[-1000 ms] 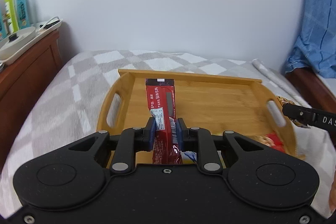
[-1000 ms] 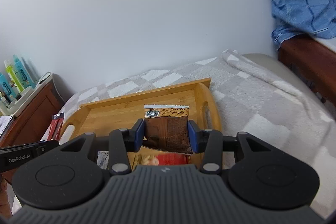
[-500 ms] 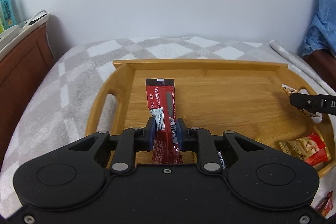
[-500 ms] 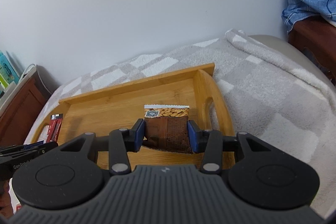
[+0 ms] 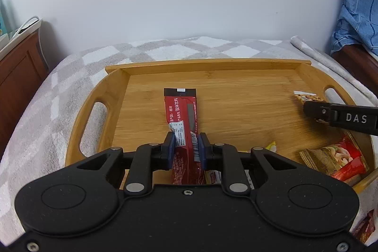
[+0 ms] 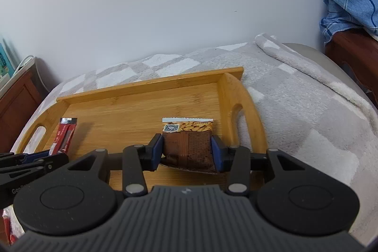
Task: Organize snacks
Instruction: 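Carry both bars onto the tray and open both tools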
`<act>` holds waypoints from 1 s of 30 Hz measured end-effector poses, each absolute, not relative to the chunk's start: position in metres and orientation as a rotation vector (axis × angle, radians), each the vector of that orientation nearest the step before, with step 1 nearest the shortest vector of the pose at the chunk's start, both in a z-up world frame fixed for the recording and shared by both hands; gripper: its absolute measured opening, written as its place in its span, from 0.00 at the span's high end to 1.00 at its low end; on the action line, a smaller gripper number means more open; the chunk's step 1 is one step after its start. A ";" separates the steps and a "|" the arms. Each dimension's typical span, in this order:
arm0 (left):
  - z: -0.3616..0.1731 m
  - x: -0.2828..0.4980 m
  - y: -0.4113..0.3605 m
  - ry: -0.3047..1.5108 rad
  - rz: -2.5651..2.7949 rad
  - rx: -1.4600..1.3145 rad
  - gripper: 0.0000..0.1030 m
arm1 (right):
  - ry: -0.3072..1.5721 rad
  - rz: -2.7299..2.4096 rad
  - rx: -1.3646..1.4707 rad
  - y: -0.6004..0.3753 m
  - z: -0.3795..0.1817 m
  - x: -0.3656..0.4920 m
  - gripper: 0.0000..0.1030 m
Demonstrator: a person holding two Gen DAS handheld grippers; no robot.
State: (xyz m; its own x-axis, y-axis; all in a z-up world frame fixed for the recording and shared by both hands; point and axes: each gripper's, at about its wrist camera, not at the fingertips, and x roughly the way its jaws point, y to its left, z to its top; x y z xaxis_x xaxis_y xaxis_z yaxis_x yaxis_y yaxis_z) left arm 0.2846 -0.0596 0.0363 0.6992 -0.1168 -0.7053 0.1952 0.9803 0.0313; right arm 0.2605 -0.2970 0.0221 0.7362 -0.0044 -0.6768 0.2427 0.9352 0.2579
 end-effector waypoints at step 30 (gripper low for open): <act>0.041 0.280 -0.088 0.831 -0.164 0.031 0.81 | 0.754 -0.203 0.316 -0.290 0.022 0.256 0.52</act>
State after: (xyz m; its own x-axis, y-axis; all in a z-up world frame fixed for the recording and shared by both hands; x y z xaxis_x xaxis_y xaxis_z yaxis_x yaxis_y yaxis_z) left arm 0.2803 -0.0879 0.0411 0.6624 -0.1329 -0.7372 0.1571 0.9869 -0.0367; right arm 0.2564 -0.2904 0.0215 0.7131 -0.0675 -0.6978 0.2921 0.9334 0.2082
